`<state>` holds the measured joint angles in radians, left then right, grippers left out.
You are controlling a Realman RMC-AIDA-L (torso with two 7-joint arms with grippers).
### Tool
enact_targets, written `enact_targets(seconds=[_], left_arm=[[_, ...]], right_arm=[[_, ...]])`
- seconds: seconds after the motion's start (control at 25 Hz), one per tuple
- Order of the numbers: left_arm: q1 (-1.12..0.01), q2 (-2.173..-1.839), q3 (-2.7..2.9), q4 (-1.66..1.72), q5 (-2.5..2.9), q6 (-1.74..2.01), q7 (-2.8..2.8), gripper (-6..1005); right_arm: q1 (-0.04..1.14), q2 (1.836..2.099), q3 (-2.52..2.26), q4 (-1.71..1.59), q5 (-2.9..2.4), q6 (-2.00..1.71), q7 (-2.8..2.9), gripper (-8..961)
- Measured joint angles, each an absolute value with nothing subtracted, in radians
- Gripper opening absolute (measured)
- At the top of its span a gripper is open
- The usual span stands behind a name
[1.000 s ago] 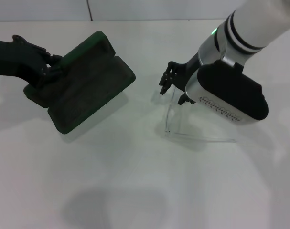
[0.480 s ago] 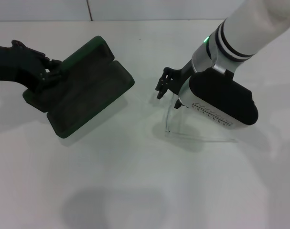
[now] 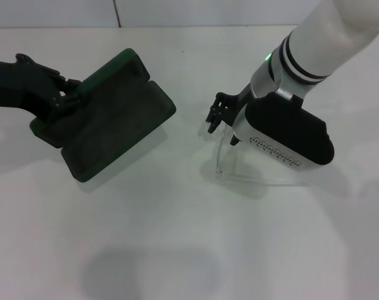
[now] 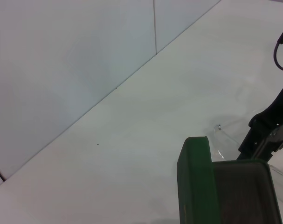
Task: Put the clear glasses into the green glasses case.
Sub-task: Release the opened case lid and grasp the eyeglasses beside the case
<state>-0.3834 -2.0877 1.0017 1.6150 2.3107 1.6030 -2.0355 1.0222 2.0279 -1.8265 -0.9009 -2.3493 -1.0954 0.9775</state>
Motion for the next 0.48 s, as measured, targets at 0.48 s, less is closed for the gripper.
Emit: enact_targets(seconds=[0.48], left_arm=[[-0.393, -2.086, 0.998, 1.591, 2.317, 1.6, -2.03, 209]], right_arm=[[1.058, 2.028, -1.841, -0.837, -2.323, -1.07, 0.976, 424]])
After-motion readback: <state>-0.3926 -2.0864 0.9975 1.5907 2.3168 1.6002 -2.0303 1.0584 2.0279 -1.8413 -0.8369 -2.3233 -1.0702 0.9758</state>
